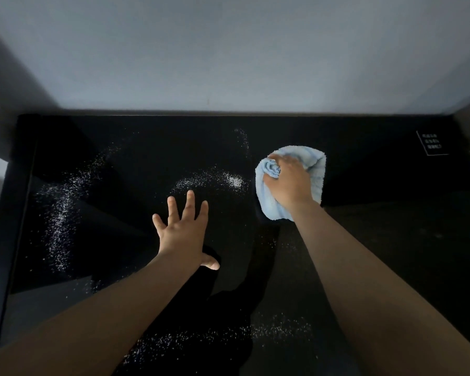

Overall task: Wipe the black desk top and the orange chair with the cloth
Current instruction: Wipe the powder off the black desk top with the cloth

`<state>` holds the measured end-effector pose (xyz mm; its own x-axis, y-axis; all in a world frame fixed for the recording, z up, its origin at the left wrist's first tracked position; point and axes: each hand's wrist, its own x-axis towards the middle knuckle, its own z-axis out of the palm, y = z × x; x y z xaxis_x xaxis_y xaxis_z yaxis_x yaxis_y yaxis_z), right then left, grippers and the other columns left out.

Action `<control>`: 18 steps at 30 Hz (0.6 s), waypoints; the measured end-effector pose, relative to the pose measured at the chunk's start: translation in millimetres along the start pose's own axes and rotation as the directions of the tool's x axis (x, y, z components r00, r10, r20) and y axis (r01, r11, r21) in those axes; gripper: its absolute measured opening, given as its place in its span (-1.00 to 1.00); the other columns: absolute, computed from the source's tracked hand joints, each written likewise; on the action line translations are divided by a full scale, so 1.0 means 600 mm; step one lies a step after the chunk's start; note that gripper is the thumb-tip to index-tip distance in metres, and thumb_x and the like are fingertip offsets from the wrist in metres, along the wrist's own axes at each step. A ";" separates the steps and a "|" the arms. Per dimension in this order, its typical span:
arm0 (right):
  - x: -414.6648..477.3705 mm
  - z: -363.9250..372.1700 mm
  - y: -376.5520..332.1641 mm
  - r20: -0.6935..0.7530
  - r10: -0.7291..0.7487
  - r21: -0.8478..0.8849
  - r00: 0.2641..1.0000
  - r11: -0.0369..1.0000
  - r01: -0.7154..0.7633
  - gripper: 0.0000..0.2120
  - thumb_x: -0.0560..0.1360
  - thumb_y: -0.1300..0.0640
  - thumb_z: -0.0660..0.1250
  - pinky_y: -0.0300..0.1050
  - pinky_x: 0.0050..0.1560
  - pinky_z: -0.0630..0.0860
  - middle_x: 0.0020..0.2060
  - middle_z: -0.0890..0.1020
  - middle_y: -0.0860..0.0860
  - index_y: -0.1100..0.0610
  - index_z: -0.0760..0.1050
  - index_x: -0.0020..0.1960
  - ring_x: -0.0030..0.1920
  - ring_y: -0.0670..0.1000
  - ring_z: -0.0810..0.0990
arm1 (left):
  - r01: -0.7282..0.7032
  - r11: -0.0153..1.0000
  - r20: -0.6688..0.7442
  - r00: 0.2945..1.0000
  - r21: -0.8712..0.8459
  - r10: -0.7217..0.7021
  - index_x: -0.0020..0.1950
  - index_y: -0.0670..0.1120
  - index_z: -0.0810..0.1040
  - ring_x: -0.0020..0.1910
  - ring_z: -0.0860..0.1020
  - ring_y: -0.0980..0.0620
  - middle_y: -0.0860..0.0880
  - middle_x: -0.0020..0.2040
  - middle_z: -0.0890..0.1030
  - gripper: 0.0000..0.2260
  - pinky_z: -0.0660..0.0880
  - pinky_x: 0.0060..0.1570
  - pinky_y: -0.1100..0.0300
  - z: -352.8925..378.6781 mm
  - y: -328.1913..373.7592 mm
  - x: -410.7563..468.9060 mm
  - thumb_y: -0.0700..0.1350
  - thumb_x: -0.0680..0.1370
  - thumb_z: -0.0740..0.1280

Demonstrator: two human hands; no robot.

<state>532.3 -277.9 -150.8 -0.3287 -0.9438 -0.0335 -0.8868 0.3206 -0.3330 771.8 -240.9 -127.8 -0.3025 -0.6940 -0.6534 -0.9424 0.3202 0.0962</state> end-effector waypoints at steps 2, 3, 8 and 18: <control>-0.018 0.002 0.004 -0.017 0.009 0.005 1.000 1.000 -0.009 -0.69 0.50 0.08 0.30 -0.04 0.16 0.50 0.05 0.59 -0.02 0.07 0.50 0.23 0.10 -0.01 0.53 | -0.001 1.000 -0.004 1.000 0.003 0.001 0.55 0.04 -0.29 0.50 -0.32 -0.30 -0.08 0.53 -0.40 0.22 -0.05 0.43 -0.35 0.000 0.001 0.001 0.34 0.23 0.49; -0.025 0.003 0.004 -0.021 0.015 0.003 1.000 1.000 -0.015 -0.70 0.50 0.09 0.29 -0.05 0.15 0.49 0.04 0.59 -0.03 0.06 0.51 0.22 0.09 -0.02 0.53 | -0.004 1.000 -0.006 1.000 0.005 0.004 0.56 0.03 -0.29 0.50 -0.32 -0.31 -0.09 0.53 -0.39 0.22 -0.04 0.43 -0.35 0.001 0.001 0.000 0.34 0.23 0.49; -0.031 0.001 -0.001 0.017 0.054 -0.035 0.998 0.998 -0.054 -0.74 0.47 0.05 0.23 -0.05 0.11 0.49 0.01 0.58 -0.04 0.01 0.51 0.14 0.08 0.00 0.55 | -0.003 1.000 -0.021 1.000 0.017 0.003 0.56 0.02 -0.28 0.50 -0.30 -0.32 -0.09 0.53 -0.38 0.23 0.00 0.42 -0.36 0.002 0.001 0.002 0.35 0.21 0.49; -0.032 -0.006 0.001 0.031 0.060 0.002 0.998 0.998 -0.060 -0.78 0.47 0.09 0.29 0.01 0.06 0.54 -0.05 0.60 -0.05 0.04 0.53 0.11 0.01 -0.01 0.57 | 0.002 1.000 -0.017 1.000 0.025 -0.001 0.56 0.02 -0.29 0.50 -0.30 -0.32 -0.09 0.53 -0.38 0.25 -0.01 0.41 -0.38 -0.001 0.004 0.004 0.35 0.19 0.50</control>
<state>536.8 -259.5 -146.7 -0.3713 -0.9249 -0.0822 -0.8649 0.3767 -0.3319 768.5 -242.1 -128.8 -0.3036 -0.7051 -0.6409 -0.9391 0.3353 0.0759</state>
